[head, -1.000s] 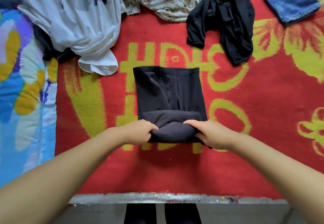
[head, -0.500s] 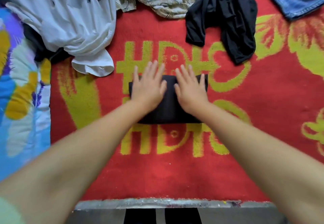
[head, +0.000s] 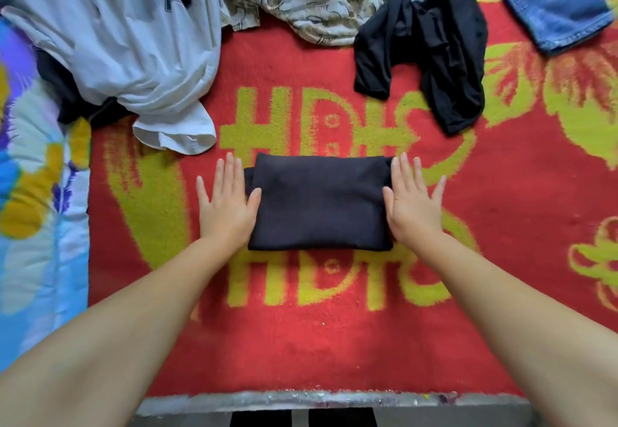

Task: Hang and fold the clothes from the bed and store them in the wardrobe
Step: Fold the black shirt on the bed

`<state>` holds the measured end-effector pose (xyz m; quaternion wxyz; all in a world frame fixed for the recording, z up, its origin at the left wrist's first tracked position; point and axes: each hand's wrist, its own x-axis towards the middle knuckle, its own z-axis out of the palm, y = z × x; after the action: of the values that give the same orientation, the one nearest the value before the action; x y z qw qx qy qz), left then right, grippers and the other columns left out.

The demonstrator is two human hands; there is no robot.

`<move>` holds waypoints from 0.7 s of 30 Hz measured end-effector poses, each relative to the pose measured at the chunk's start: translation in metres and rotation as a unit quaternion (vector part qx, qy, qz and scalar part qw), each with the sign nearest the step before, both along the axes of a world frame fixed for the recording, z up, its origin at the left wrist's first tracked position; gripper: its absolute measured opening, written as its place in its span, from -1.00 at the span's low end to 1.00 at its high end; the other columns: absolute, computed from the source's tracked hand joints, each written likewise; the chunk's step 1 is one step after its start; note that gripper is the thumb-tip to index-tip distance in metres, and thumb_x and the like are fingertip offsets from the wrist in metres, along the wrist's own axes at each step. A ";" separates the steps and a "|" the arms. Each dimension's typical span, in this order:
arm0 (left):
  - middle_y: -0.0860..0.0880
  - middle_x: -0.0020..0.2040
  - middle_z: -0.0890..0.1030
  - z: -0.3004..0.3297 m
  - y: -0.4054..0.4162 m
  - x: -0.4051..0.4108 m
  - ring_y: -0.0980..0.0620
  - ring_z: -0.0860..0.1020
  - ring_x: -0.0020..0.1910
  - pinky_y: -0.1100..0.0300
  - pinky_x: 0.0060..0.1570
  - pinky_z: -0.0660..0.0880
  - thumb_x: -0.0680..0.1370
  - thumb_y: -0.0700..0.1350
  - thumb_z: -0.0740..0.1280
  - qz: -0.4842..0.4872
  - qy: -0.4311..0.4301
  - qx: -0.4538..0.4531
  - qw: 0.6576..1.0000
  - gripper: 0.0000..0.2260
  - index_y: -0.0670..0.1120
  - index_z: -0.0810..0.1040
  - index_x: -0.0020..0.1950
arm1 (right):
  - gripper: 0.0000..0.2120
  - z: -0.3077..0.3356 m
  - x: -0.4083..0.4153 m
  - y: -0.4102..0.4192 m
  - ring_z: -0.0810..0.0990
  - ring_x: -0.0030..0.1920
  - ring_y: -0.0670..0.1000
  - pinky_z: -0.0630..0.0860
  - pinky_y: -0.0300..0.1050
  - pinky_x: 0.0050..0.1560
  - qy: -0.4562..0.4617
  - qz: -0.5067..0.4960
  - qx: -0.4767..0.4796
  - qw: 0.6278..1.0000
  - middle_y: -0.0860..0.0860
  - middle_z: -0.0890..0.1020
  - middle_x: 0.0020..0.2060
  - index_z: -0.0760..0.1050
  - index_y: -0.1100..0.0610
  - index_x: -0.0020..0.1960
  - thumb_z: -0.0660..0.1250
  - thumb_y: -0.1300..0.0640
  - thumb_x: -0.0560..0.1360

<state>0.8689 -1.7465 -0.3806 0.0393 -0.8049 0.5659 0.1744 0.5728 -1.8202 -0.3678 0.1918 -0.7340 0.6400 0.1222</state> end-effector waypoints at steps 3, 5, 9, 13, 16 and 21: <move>-0.07 0.59 -0.03 0.020 -0.014 -0.037 0.00 -0.08 0.57 -0.10 0.49 -0.21 0.65 0.05 0.07 -0.142 0.029 -0.080 0.986 -0.44 -0.13 -0.02 0.58 | -0.46 0.017 0.048 0.005 -0.21 0.57 -0.01 -0.30 0.25 0.47 -0.080 0.057 -0.047 0.994 -0.05 -0.12 0.58 -0.13 0.07 0.59 -0.05 -0.03 0.68; -0.04 0.59 -0.05 0.020 -0.024 -0.074 0.06 -0.14 0.55 -0.05 0.48 -0.25 0.66 0.05 0.00 -0.204 0.049 -0.083 0.974 -0.47 -0.10 -0.06 0.57 | -0.47 0.013 0.078 0.009 -0.21 0.57 -0.01 -0.30 0.24 0.47 -0.099 0.074 -0.045 0.991 -0.04 -0.12 0.58 -0.12 0.06 0.59 -0.05 -0.01 0.68; 0.04 0.60 -0.07 -0.004 -0.043 -0.082 0.09 -0.14 0.57 -0.10 0.46 -0.30 0.67 0.12 -0.06 -0.148 0.042 -0.020 0.988 -0.48 0.01 -0.07 0.59 | -0.49 -0.011 0.075 -0.004 -0.16 0.57 -0.03 -0.26 0.25 0.48 -0.109 0.025 -0.011 0.994 -0.07 -0.07 0.58 -0.09 -0.04 0.59 -0.08 -0.08 0.68; 0.02 0.60 -0.11 -0.015 -0.045 -0.028 0.02 -0.18 0.57 -0.21 0.46 -0.24 0.63 0.25 -0.09 0.014 0.049 0.076 0.996 -0.41 0.03 -0.09 0.59 | -0.46 -0.020 0.023 -0.012 -0.19 0.57 -0.02 -0.23 0.35 0.47 -0.033 -0.034 0.078 0.996 -0.10 -0.13 0.58 -0.18 -0.09 0.58 -0.15 -0.16 0.66; -0.07 0.60 -0.11 0.005 -0.017 0.001 -0.01 -0.16 0.57 -0.19 0.47 -0.22 0.62 0.21 0.02 -0.065 -0.008 0.029 0.997 -0.35 -0.08 -0.09 0.59 | -0.38 0.001 0.005 0.012 -0.19 0.57 0.04 -0.18 0.38 0.46 -0.041 0.034 0.016 0.998 -0.02 -0.13 0.58 -0.17 -0.02 0.59 0.02 -0.15 0.64; -0.15 0.56 -0.19 0.015 0.038 -0.048 -0.07 -0.19 0.54 -0.25 0.45 -0.19 0.47 0.10 0.34 -0.366 -0.016 -0.031 0.930 -0.12 -0.13 -0.16 0.56 | -0.04 0.007 0.044 0.069 -0.18 0.55 0.13 -0.10 0.49 0.40 -0.045 0.235 -0.018 0.971 0.01 -0.13 0.56 -0.16 -0.06 0.56 0.43 0.07 0.40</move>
<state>0.8213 -1.7086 -0.3660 0.0845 -0.5454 0.8256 0.1173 0.6167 -1.7512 -0.3612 0.1729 -0.8719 0.4423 0.1192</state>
